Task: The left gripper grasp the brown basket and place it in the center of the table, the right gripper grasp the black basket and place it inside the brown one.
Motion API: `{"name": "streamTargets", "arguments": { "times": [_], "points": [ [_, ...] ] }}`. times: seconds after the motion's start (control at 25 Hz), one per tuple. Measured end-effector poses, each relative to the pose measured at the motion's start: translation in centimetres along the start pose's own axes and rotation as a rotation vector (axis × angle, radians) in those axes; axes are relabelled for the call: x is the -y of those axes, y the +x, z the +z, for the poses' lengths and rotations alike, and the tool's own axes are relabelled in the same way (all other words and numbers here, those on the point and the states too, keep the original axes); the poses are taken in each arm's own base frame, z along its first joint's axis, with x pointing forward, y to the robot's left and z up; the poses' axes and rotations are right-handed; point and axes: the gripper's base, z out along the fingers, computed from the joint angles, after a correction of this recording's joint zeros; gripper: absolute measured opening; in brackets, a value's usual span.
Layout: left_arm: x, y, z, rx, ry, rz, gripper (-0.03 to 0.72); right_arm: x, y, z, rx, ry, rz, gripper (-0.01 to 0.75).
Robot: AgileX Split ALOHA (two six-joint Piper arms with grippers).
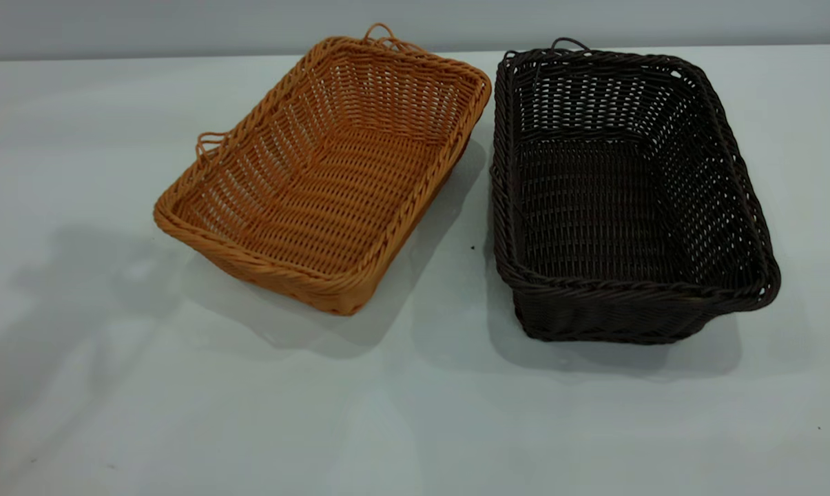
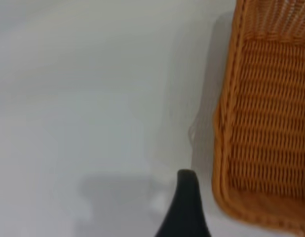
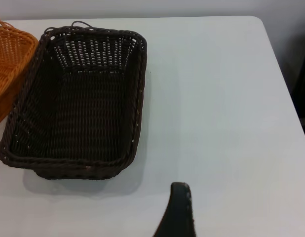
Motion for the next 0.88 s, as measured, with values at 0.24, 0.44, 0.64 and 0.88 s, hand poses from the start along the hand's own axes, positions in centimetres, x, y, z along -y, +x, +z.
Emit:
{"name": "streamTargets", "arguments": {
  "times": [0.24,0.44,0.64,0.88],
  "points": [
    [1.1,-1.3,9.5,-0.132,0.055,0.073,0.563,0.1,-0.9,0.2,-0.012,0.015,0.033,0.584],
    [1.2,-1.4,15.6,-0.184,0.067,0.096,0.563,0.2,-4.4,1.5,-0.114,0.021,0.038,0.584],
    [1.6,-1.0,20.0,-0.209,0.079,0.144,0.563,-0.2,-7.5,5.4,-0.274,-0.015,0.07,0.584],
    [2.7,0.0,24.4,-0.235,0.096,0.173,0.561,-1.0,-8.4,11.7,-0.45,-0.081,0.168,0.584]
  ]
}}
